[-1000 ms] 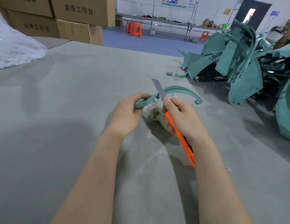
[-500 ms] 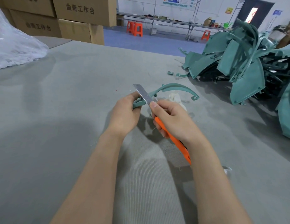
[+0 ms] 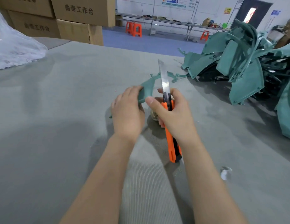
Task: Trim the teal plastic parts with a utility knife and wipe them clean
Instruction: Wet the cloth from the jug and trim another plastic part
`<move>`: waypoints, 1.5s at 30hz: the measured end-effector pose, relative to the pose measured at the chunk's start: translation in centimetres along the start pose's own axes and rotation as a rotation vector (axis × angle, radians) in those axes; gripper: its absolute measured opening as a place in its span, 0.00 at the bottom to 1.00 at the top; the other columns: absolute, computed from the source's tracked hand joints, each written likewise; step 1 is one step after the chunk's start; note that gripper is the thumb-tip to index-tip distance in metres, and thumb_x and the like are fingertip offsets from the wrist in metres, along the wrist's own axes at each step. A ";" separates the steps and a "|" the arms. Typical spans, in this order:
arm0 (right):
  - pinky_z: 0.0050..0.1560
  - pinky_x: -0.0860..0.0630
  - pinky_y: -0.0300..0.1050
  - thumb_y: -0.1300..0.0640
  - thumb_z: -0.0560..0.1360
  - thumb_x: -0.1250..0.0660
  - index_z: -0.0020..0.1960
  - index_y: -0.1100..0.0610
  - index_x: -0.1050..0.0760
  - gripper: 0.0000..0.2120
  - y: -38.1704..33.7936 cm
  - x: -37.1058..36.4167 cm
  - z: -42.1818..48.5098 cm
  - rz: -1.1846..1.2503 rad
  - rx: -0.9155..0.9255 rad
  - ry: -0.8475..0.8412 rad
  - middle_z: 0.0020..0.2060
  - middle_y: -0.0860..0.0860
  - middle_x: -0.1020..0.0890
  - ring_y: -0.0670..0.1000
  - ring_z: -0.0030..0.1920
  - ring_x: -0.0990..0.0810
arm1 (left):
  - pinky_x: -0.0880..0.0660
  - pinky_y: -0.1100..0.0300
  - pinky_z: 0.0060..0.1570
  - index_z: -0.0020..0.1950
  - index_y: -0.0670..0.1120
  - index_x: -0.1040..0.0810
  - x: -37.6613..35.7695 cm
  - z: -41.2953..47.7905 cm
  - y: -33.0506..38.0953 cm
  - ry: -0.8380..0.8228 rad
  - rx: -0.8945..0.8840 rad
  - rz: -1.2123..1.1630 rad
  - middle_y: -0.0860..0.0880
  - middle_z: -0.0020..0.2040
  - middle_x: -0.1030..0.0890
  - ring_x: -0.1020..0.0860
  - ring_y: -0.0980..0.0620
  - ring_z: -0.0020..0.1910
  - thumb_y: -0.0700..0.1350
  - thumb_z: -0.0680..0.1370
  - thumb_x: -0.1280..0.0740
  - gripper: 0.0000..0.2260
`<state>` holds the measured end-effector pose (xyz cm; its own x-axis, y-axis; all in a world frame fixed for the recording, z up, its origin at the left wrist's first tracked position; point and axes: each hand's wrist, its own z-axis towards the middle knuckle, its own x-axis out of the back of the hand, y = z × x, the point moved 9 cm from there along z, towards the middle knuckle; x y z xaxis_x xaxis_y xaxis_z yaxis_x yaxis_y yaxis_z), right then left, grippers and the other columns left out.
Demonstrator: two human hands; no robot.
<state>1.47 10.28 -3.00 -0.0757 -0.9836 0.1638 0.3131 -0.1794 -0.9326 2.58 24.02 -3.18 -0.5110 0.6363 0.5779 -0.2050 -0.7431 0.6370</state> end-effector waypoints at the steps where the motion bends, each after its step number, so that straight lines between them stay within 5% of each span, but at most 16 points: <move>1: 0.37 0.27 0.48 0.49 0.71 0.25 0.52 0.52 0.25 0.15 0.0 0.0 0.1 -0.023 0.006 0.017 0.31 0.47 0.23 0.49 0.30 0.27 | 0.37 0.48 0.66 0.68 0.48 0.29 -0.4 -0.3 0.5 -0.016 -0.020 0.104 0.50 0.67 0.26 0.30 0.46 0.66 0.36 0.77 0.41 0.20; 6: 0.27 0.30 0.39 0.58 0.75 0.29 0.52 0.53 0.25 0.07 0.2 1.8 0.5 0.035 -0.004 0.161 0.27 0.46 0.27 0.47 0.25 0.29 | 0.54 0.45 0.74 0.76 0.49 0.41 -2.4 -1.4 3.2 -0.150 -0.142 0.238 0.51 0.77 0.41 0.45 0.48 0.76 0.39 0.78 0.44 0.26; 10: 0.26 0.31 0.39 0.64 0.76 0.34 0.46 0.54 0.24 0.05 1.4 4.1 0.7 0.130 -0.091 0.273 0.26 0.50 0.28 0.47 0.23 0.30 | 0.58 0.45 0.74 0.77 0.54 0.43 -4.4 -1.8 3.0 -0.401 -0.151 0.034 0.53 0.78 0.46 0.51 0.52 0.77 0.51 0.77 0.36 0.30; 12: 0.25 0.32 0.38 0.63 0.76 0.35 0.45 0.53 0.24 0.06 2.2 5.4 0.7 0.218 -0.153 0.347 0.25 0.48 0.26 0.47 0.23 0.29 | 0.52 0.48 0.75 0.75 0.54 0.37 -3.2 -1.0 2.0 -0.332 -0.033 -0.193 0.52 0.77 0.41 0.47 0.53 0.76 0.61 0.72 0.33 0.33; 16: 0.22 0.35 0.35 0.64 0.76 0.35 0.42 0.54 0.24 0.07 3.0 5.4 1.0 0.405 -0.194 0.338 0.23 0.47 0.26 0.47 0.20 0.31 | 0.32 0.55 0.67 0.72 0.46 0.33 -1.1 -0.6 -2.9 -0.103 0.448 -0.631 0.50 0.69 0.29 0.29 0.53 0.66 0.56 0.74 0.29 0.31; 19: 0.22 0.33 0.35 0.63 0.77 0.35 0.43 0.54 0.24 0.07 2.9 4.5 1.2 0.421 -0.187 0.285 0.24 0.47 0.25 0.46 0.20 0.30 | 0.20 0.55 0.51 0.63 0.44 0.23 -4.4 -2.2 -3.1 -0.422 0.739 -1.126 0.47 0.57 0.17 0.18 0.50 0.51 0.52 0.70 0.27 0.24; 21: 0.22 0.33 0.35 0.63 0.77 0.35 0.43 0.54 0.25 0.06 3.0 4.1 1.2 0.419 -0.196 0.255 0.24 0.46 0.24 0.46 0.20 0.30 | 0.19 0.57 0.41 0.61 0.44 0.21 -5.1 -2.8 -1.8 -0.574 0.773 -1.326 0.45 0.54 0.16 0.16 0.49 0.47 0.51 0.67 0.28 0.24; 24: 0.23 0.32 0.36 0.56 0.78 0.33 0.44 0.54 0.26 0.05 2.9 4.3 1.1 0.332 -0.186 0.245 0.28 0.47 0.22 0.46 0.21 0.29 | 0.21 0.60 0.34 0.60 0.43 0.21 -4.9 -2.5 -2.2 -0.498 0.794 -1.347 0.44 0.51 0.16 0.16 0.50 0.40 0.47 0.71 0.29 0.19; 28: 0.27 0.31 0.42 0.39 0.80 0.43 0.43 0.60 0.26 0.24 2.2 5.3 1.2 0.001 -0.112 0.278 0.27 0.48 0.21 0.49 0.22 0.28 | 0.22 0.61 0.31 0.56 0.43 0.20 -4.0 -1.7 -3.8 -0.320 0.841 -1.392 0.46 0.45 0.15 0.16 0.51 0.37 0.44 0.76 0.31 0.10; 32: 0.33 0.29 0.52 0.41 0.81 0.46 0.37 0.60 0.27 0.26 1.6 5.2 1.3 -0.232 -0.036 0.232 0.25 0.53 0.24 0.52 0.26 0.28 | 0.21 0.61 0.32 0.57 0.44 0.20 -3.4 -1.5 -4.5 -0.283 0.835 -1.375 0.46 0.46 0.14 0.16 0.51 0.38 0.44 0.76 0.30 0.11; 36: 0.37 0.26 0.59 0.40 0.81 0.45 0.39 0.65 0.29 0.29 1.7 5.0 1.3 -0.347 -0.019 0.233 0.34 0.64 0.22 0.66 0.35 0.26 | 0.21 0.60 0.32 0.58 0.44 0.20 -3.2 -1.3 -4.5 -0.272 0.830 -1.375 0.46 0.47 0.15 0.16 0.51 0.38 0.44 0.76 0.30 0.12; 45: 0.39 0.25 0.62 0.40 0.80 0.44 0.38 0.67 0.31 0.30 2.5 4.4 1.5 -0.385 -0.065 0.165 0.33 0.66 0.25 0.61 0.32 0.29 | 0.21 0.59 0.33 0.57 0.45 0.20 -2.6 -1.3 -4.2 -0.298 0.771 -1.341 0.46 0.48 0.15 0.16 0.50 0.39 0.45 0.75 0.29 0.11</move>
<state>3.33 5.50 -4.11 -0.3277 -0.8278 0.4554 0.1721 -0.5263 -0.8327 3.73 25.18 -8.00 -0.1190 0.8045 -0.5819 0.1499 0.5939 0.7904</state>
